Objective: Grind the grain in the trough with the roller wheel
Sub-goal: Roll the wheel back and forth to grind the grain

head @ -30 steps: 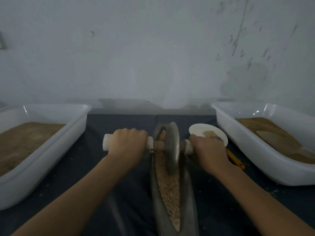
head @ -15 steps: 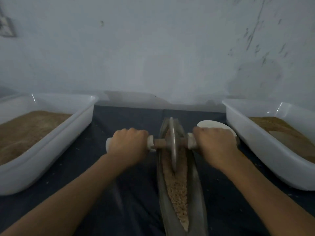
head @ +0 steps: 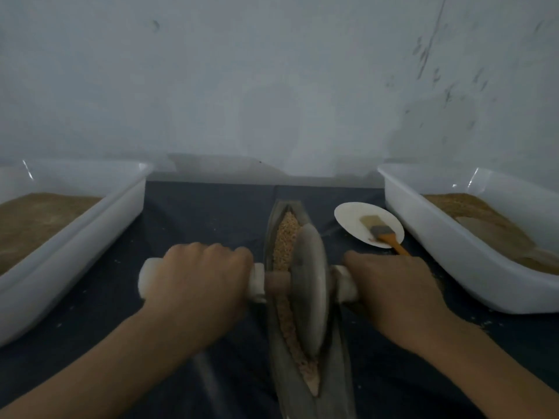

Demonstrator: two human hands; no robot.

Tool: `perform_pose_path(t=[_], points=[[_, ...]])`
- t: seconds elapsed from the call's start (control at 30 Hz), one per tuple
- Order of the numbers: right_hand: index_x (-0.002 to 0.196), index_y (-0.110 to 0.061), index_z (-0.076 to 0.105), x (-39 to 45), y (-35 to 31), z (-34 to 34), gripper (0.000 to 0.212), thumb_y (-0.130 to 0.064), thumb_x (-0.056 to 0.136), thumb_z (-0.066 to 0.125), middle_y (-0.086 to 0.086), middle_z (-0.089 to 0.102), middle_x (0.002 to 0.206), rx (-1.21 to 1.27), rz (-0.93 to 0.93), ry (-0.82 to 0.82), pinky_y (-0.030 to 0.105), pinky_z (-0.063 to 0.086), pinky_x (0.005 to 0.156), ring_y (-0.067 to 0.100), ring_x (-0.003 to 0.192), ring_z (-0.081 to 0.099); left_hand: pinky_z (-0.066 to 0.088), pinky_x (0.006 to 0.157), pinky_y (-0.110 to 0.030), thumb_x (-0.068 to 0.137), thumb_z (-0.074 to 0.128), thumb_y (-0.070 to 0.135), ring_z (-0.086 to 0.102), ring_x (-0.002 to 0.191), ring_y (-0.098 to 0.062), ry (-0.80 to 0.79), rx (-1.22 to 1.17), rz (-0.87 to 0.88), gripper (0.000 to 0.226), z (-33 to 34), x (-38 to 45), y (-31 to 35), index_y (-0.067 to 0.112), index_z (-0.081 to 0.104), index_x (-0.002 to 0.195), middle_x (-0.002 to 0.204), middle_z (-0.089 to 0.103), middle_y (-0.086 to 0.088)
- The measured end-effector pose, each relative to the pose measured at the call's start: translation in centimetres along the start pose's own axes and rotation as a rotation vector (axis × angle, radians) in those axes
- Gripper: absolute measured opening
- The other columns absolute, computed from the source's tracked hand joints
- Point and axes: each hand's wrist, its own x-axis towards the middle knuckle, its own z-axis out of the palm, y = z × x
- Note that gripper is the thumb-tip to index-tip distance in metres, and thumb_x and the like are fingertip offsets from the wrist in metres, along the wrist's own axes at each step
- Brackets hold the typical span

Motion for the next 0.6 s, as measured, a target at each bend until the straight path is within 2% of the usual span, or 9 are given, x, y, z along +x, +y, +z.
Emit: perform_pose_path(t=[0.07, 0.13, 0.2, 0.33, 0.4, 0.47, 0.53, 0.6], points=[[0.073, -0.029, 0.033, 2.0, 0.7, 1.6, 0.039, -0.038, 0.074, 0.071, -0.007, 0.053, 0.063, -0.013, 0.042, 0.035, 0.026, 0.024, 0.044, 0.017, 0.057, 0.055, 0.028, 0.054, -0.030, 0.082, 0.056, 0.044, 0.042, 0.057, -0.014, -0.036, 0.012, -0.093, 0.027, 1.7, 2.8, 0.2, 0.030, 0.034, 0.074, 0.062, 0.037, 0.010], [0.084, -0.022, 0.046, 4.8, 1.2, 2.9, 0.021, -0.037, 0.083, 0.062, -0.001, 0.063, 0.076, -0.019, 0.076, 0.051, 0.028, 0.029, 0.049, 0.024, 0.067, 0.060, 0.034, 0.060, -0.031, 0.084, 0.055, 0.042, 0.055, 0.070, -0.018, -0.070, 0.011, -0.112, 0.014, 2.9, 5.6, -0.3, 0.030, 0.049, 0.084, 0.074, 0.052, 0.008], [0.094, -0.020, 0.049, 7.1, 1.4, 3.2, 0.016, -0.033, 0.088, 0.056, 0.003, 0.065, 0.086, -0.031, 0.107, 0.009, 0.033, 0.031, 0.053, 0.027, 0.075, 0.061, 0.035, 0.063, -0.031, 0.083, 0.057, 0.043, 0.060, 0.079, -0.021, -0.098, -0.013, -0.123, 0.016, 3.6, 7.3, -0.6, 0.028, 0.056, 0.089, 0.085, 0.060, 0.005], [0.098, -0.020, 0.049, 6.2, 0.6, 1.4, 0.013, -0.027, 0.090, 0.056, 0.002, 0.065, 0.091, -0.031, 0.106, -0.025, 0.034, 0.035, 0.058, 0.024, 0.079, 0.062, 0.037, 0.062, -0.031, 0.082, 0.054, 0.046, 0.057, 0.073, -0.020, -0.092, -0.070, -0.142, 0.022, 3.6, 6.0, -0.7, 0.029, 0.042, 0.074, 0.080, 0.057, 0.006], [0.092, -0.021, 0.051, 3.4, -0.5, -0.1, 0.017, -0.025, 0.083, 0.064, -0.001, 0.065, 0.085, -0.060, 0.018, 0.024, 0.031, 0.034, 0.056, 0.021, 0.072, 0.062, 0.038, 0.058, -0.028, 0.079, 0.052, 0.048, 0.050, 0.063, -0.012, -0.148, -0.145, -0.126, 0.022, 3.3, 3.4, -0.8, 0.031, 0.042, 0.070, 0.071, 0.053, 0.010], [0.076, -0.018, 0.054, 0.7, -1.6, -1.9, 0.030, -0.017, 0.060, 0.079, 0.000, 0.059, 0.063, -0.072, -0.067, 0.145, 0.027, 0.030, 0.046, 0.020, 0.050, 0.055, 0.029, 0.050, -0.022, 0.072, 0.054, 0.055, 0.042, 0.055, 0.000, -0.222, -0.228, -0.099, 0.022, 2.7, 0.9, -1.0, 0.034, 0.046, 0.070, 0.065, 0.050, 0.014], [0.062, -0.016, 0.051, -0.7, -1.9, -2.9, 0.038, -0.008, 0.040, 0.081, 0.002, 0.049, 0.048, -0.047, -0.094, 0.257, 0.023, 0.023, 0.041, 0.021, 0.036, 0.044, 0.022, 0.047, -0.019, 0.068, 0.053, 0.060, 0.040, 0.053, 0.001, -0.251, -0.257, -0.082, 0.024, 1.9, -0.6, -1.2, 0.037, 0.047, 0.073, 0.062, 0.049, 0.014], [0.063, -0.015, 0.052, -0.6, -1.7, -2.6, 0.040, -0.008, 0.040, 0.084, 0.002, 0.051, 0.049, -0.016, -0.102, 0.203, 0.024, 0.028, 0.038, 0.021, 0.037, 0.046, 0.021, 0.046, -0.019, 0.071, 0.053, 0.058, 0.039, 0.052, 0.000, -0.228, -0.210, -0.073, 0.025, 1.6, -0.9, -0.9, 0.036, 0.043, 0.070, 0.061, 0.047, 0.012]])
